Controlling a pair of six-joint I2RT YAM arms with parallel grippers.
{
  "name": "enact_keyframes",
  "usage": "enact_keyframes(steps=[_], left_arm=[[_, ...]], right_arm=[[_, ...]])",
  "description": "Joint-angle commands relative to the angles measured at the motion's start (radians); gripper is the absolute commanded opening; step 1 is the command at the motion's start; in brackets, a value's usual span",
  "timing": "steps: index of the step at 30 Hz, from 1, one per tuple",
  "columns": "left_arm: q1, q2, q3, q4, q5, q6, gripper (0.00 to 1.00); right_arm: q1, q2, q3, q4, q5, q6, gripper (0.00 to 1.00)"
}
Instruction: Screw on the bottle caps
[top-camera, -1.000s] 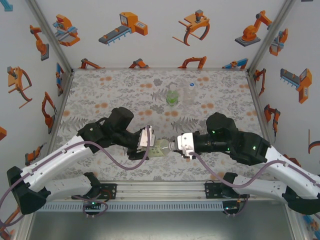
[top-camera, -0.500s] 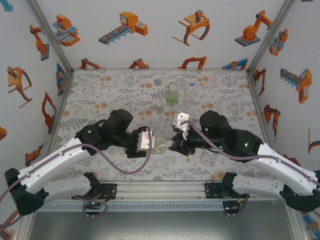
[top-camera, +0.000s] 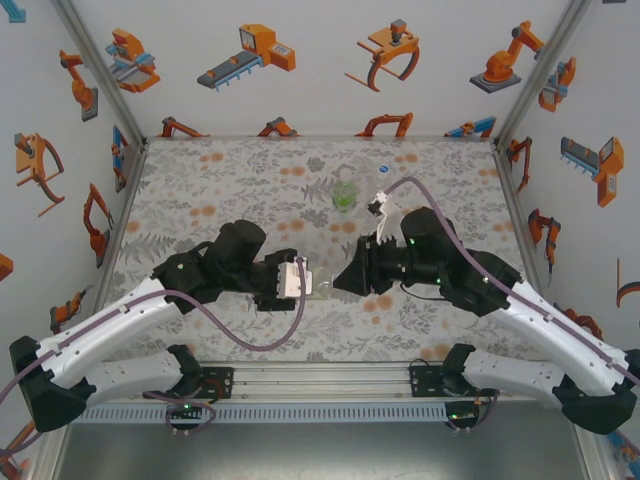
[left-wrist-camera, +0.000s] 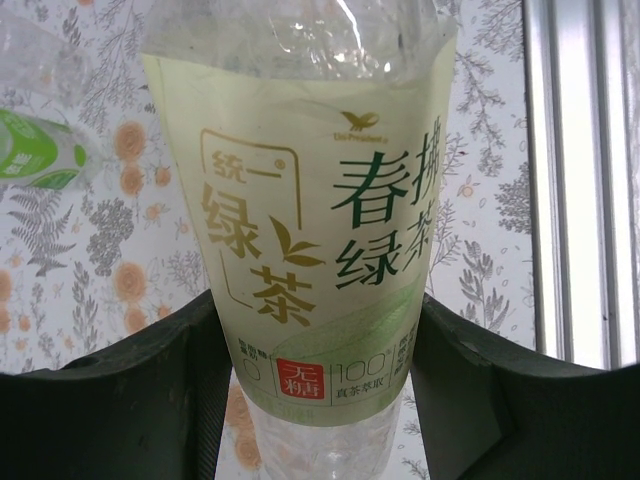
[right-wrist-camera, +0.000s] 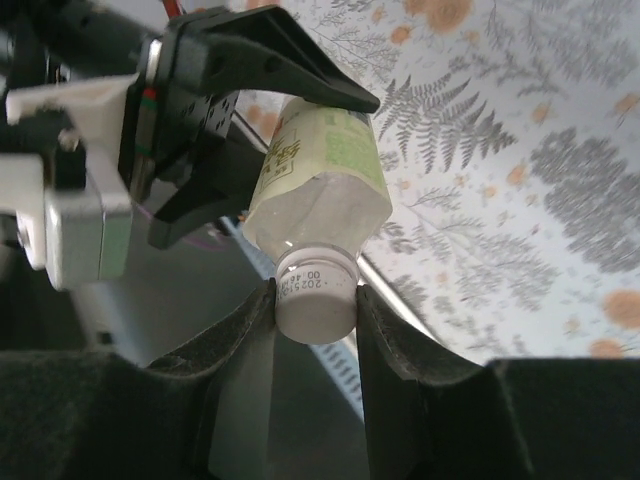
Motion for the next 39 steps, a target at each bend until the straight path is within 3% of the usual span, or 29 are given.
enact_keyframes(steps=[1, 8, 12, 16, 25, 33, 39], left_arm=[[-0.014, -0.006, 0.016, 0.147, 0.02, -0.001, 0.0], [-0.025, -0.004, 0.01, 0.163, -0.02, -0.004, 0.0], [-0.028, -0.006, -0.004, 0.196, -0.049, -0.023, 0.0], [-0.028, -0.004, -0.023, 0.214, -0.046, -0.021, 0.0], [-0.028, 0.03, -0.041, 0.195, -0.026, -0.005, 0.0], [-0.028, 0.051, -0.021, 0.187, -0.02, 0.014, 0.0], [-0.027, 0.052, -0.017, 0.195, -0.006, 0.005, 0.0]], right_arm=[[-0.05, 0.039, -0.027, 0.015, -0.162, 0.276, 0.0], [-0.115, 0.072, -0.096, 0.041, -0.207, 0.599, 0.0], [-0.125, 0.063, -0.137, 0.1, -0.186, 0.682, 0.0], [-0.145, 0.062, -0.128, 0.106, -0.18, 0.682, 0.13], [-0.147, 0.082, 0.099, -0.125, -0.067, 0.437, 0.49], [-0.147, 0.098, 0.283, -0.323, 0.083, 0.135, 0.56], [-0.147, 0.107, 0.34, -0.334, 0.139, -0.021, 0.55]])
